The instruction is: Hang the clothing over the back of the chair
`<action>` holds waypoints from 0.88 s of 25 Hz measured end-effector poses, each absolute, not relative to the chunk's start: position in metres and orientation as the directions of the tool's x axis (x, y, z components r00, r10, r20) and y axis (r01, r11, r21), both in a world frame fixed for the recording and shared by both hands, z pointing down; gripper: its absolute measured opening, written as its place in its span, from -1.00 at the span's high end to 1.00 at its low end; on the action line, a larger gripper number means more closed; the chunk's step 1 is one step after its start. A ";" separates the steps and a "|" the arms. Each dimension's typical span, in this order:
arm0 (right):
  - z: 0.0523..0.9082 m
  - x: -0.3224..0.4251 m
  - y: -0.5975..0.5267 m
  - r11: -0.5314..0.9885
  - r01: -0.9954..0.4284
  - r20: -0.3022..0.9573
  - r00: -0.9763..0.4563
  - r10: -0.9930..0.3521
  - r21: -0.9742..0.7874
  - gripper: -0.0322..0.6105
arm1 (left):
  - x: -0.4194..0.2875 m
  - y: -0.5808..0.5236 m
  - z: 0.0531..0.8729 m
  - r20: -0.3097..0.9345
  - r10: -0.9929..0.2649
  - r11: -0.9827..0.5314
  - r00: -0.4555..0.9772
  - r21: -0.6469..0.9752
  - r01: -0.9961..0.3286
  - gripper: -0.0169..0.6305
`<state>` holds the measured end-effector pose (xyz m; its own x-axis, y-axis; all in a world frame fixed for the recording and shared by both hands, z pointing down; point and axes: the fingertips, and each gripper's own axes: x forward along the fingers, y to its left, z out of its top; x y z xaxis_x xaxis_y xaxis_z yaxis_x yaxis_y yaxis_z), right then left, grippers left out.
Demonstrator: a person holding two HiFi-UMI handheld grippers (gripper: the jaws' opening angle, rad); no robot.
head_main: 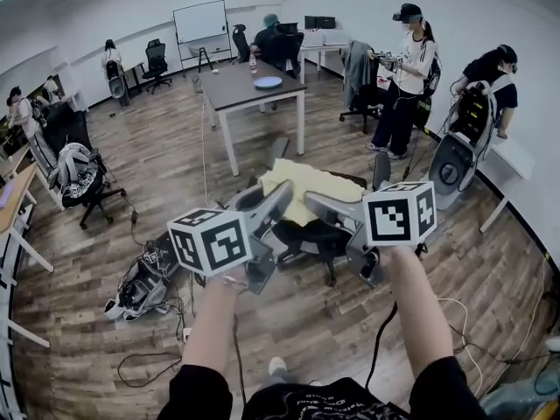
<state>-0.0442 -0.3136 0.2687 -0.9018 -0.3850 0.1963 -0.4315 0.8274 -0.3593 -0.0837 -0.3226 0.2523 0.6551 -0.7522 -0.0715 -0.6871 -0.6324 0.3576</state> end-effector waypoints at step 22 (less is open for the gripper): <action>0.367 -0.059 -0.237 0.842 -0.373 0.267 -0.921 -0.284 -0.390 0.64 | -0.097 -0.252 0.351 0.033 -0.799 -0.524 0.600 0.449 -0.723 0.75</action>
